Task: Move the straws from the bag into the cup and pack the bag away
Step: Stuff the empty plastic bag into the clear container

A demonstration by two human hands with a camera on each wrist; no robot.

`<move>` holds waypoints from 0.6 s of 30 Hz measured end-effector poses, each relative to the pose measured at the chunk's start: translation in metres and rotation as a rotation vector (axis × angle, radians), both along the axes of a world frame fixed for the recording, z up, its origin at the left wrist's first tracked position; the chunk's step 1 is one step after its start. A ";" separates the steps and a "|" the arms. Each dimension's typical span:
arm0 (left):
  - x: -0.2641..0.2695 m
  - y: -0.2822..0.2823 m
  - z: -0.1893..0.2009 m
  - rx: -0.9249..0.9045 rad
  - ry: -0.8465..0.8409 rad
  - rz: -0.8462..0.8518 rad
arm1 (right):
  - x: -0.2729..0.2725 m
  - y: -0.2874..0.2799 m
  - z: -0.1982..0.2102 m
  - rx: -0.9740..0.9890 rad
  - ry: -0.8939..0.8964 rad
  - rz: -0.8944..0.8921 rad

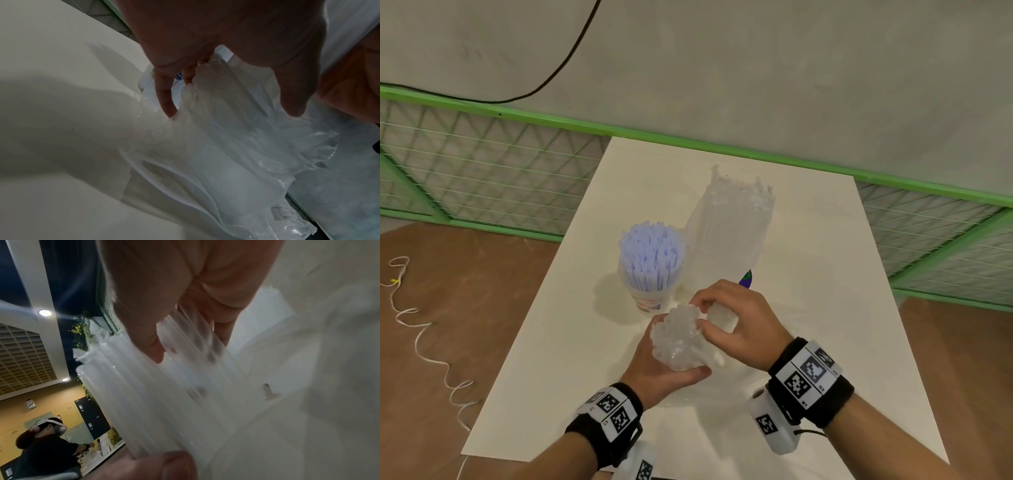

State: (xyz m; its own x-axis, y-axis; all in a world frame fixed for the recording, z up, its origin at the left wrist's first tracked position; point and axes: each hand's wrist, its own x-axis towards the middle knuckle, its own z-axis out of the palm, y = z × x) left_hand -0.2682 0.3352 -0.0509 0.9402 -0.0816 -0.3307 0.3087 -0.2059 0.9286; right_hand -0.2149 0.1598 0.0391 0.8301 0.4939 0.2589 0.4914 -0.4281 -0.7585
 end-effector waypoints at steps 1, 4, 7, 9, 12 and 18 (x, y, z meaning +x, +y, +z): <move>0.000 0.000 0.001 0.000 0.001 -0.001 | 0.000 0.000 -0.002 0.012 0.003 -0.007; 0.001 0.000 0.001 -0.006 0.000 -0.017 | -0.003 0.002 -0.004 0.025 0.063 -0.028; 0.001 0.001 0.000 0.002 -0.016 -0.021 | -0.005 0.003 -0.004 0.032 0.136 -0.041; 0.001 0.000 0.001 -0.008 -0.015 -0.017 | -0.005 0.004 -0.005 0.035 0.096 -0.045; 0.001 0.000 0.001 -0.019 -0.025 -0.005 | -0.003 0.005 -0.009 0.011 -0.040 -0.042; 0.002 0.001 -0.002 -0.022 -0.034 -0.006 | -0.003 0.001 -0.016 -0.044 -0.065 -0.095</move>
State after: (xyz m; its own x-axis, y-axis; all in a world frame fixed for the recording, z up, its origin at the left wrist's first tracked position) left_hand -0.2665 0.3363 -0.0525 0.9502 -0.0943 -0.2970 0.2762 -0.1869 0.9428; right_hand -0.2177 0.1608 0.0228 0.8556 0.4264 0.2937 0.4949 -0.5072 -0.7055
